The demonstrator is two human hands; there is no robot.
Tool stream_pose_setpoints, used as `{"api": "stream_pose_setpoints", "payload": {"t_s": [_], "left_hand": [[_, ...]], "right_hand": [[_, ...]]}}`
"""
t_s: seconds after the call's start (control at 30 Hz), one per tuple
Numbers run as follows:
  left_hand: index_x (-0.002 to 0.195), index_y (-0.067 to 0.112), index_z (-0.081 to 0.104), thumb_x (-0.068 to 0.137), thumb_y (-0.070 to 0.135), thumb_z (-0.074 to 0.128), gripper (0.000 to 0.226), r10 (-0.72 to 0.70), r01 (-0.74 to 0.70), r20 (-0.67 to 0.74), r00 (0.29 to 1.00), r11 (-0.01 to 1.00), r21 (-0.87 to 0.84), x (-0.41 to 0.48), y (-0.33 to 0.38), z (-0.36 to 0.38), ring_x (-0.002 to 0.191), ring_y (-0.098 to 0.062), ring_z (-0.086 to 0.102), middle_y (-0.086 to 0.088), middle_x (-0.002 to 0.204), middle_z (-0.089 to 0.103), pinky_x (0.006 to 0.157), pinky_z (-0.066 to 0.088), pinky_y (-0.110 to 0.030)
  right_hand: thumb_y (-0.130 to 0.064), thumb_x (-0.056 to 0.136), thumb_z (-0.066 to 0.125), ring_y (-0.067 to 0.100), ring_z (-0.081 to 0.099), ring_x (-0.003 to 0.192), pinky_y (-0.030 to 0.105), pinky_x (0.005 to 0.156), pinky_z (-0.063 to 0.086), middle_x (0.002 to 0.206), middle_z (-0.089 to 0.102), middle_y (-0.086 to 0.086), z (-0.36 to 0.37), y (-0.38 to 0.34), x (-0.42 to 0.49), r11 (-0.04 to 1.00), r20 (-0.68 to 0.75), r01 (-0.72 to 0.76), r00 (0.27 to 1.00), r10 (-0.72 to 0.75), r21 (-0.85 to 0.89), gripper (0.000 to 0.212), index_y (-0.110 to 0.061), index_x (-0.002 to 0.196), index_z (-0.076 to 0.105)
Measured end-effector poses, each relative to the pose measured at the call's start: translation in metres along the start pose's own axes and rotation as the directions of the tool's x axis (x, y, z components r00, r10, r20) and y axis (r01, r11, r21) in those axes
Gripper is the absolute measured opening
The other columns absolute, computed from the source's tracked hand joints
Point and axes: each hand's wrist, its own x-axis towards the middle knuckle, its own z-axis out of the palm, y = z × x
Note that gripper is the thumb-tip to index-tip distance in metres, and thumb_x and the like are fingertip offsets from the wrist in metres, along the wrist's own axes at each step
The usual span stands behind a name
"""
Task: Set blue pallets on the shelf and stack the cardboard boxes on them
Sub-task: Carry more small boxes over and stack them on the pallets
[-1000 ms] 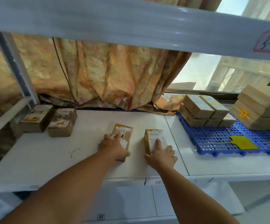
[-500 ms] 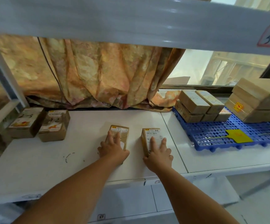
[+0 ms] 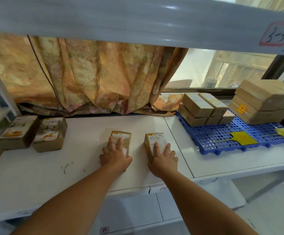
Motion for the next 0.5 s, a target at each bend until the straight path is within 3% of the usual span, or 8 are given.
{"api": "stream_pose_setpoints", "payload": {"t_s": [0.23,0.37,0.5], "left_hand": [[0.153,0.034,-0.002,0.087,0.055,0.048,0.085,-0.128,0.125,-0.064,0.99,0.991,-0.043,0.005,0.029,-0.011,0.136,-0.039,0.023,-0.007,0.16,-0.01,0.105,0.033,-0.045],[0.153,0.033,0.005,0.088,0.055,0.049,0.081,-0.23,0.212,-0.099,0.968,0.964,-0.163,0.009,0.083,-0.03,0.134,-0.038,0.027,-0.008,0.16,-0.006,0.105,0.034,-0.046],[0.152,0.035,0.01,0.085,0.055,0.051,0.081,-0.233,0.199,-0.213,0.949,0.965,-0.171,0.011,0.141,-0.048,0.129,-0.038,0.033,-0.008,0.159,0.0,0.1,0.036,-0.043]], "right_hand": [[-0.04,0.086,0.052,0.039,0.019,0.135,0.052,0.11,0.021,0.158,-0.004,0.012,-0.036,0.028,0.022,0.985,-0.143,0.169,0.976,-0.164,0.022,0.08,-0.039,0.149,0.003],[-0.042,0.085,0.053,0.038,0.018,0.135,0.051,0.109,0.021,0.157,-0.003,0.01,-0.069,0.058,0.038,0.967,-0.229,0.25,0.945,-0.232,0.053,0.081,-0.041,0.149,0.002],[-0.041,0.083,0.056,0.038,0.02,0.132,0.052,0.107,0.024,0.155,0.001,0.011,-0.104,0.096,0.057,0.953,-0.316,0.299,0.909,-0.27,0.045,0.081,-0.041,0.147,0.006]]}}
